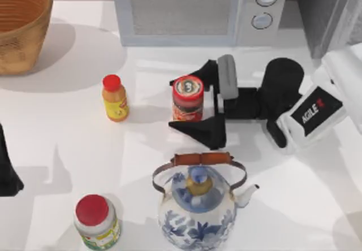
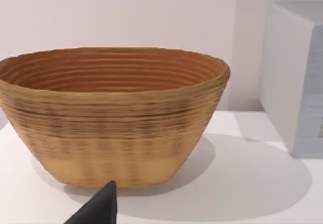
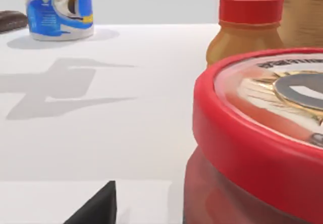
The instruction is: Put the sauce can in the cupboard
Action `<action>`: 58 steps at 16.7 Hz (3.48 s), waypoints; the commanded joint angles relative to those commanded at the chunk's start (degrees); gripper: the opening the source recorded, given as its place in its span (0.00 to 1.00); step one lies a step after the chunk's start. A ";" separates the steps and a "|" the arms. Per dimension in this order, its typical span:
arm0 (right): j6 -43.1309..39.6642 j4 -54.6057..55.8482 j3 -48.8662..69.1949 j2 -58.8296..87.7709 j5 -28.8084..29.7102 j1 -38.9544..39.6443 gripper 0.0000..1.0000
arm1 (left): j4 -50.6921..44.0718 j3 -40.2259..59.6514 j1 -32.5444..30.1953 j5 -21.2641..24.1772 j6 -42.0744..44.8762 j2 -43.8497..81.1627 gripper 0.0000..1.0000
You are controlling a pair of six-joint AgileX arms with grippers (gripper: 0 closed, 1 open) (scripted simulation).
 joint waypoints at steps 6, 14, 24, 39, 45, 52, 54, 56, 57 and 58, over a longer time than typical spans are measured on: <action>0.00 0.00 0.00 0.00 0.00 0.00 0.77 | 0.00 0.00 0.00 0.00 0.00 0.00 1.00; 0.00 0.00 0.00 0.00 0.00 0.00 0.17 | 0.00 0.00 0.00 0.00 0.00 0.00 1.00; 0.00 0.00 0.00 0.00 0.00 0.00 0.00 | 0.00 0.00 0.00 0.00 0.00 0.00 1.00; 0.83 -21.39 -2.63 -24.83 -0.17 -0.13 0.00 | 0.00 0.00 0.00 0.00 0.00 0.00 1.00; 1.16 -22.27 -3.39 -26.40 0.67 -0.55 0.00 | 0.00 0.00 0.00 0.00 0.00 0.00 1.00; 2.86 -35.72 -17.39 -51.07 14.08 -6.78 0.00 | 0.00 0.00 0.00 0.00 0.00 0.00 1.00; 3.14 -41.13 -23.64 -62.73 20.07 -9.37 0.00 | 0.00 0.00 0.00 0.00 0.00 0.00 1.00; 3.22 -46.63 -30.49 -75.72 26.48 -11.92 0.00 | 0.00 0.00 0.00 0.00 0.00 0.00 1.00; 3.18 -49.36 -34.08 -82.54 29.76 -13.13 0.00 | 0.00 0.00 0.00 0.00 0.00 0.00 1.00; 3.08 -52.05 -37.74 -89.47 33.06 -14.29 0.00 | 0.00 0.00 0.00 0.00 0.00 0.00 1.00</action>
